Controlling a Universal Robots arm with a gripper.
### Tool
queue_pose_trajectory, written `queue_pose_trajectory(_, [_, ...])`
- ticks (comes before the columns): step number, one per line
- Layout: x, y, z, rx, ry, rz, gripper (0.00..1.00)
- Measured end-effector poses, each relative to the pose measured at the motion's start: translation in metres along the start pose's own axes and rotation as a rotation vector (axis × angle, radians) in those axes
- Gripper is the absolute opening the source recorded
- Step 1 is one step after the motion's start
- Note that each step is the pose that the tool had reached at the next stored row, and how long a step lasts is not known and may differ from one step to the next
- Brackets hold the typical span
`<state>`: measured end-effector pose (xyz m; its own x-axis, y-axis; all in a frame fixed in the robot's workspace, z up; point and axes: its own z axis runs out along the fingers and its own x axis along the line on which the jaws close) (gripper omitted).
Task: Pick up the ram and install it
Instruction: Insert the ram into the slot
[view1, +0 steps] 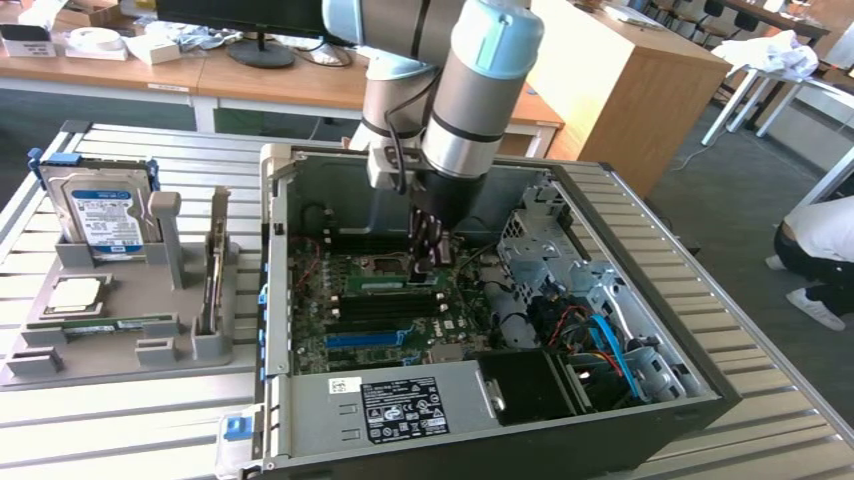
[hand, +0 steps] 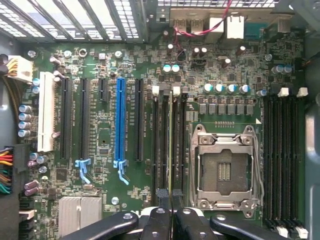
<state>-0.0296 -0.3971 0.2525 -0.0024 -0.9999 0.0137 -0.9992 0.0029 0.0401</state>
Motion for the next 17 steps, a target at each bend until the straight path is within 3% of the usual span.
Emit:
queue_pose_trajectory(7, [0.007,0.0002,0.0001,0.0,-0.0001,0.0,0.12])
queue_pose_trajectory(17, [0.0074,0.0001,0.0029,0.0,-0.0001,0.0,0.12])
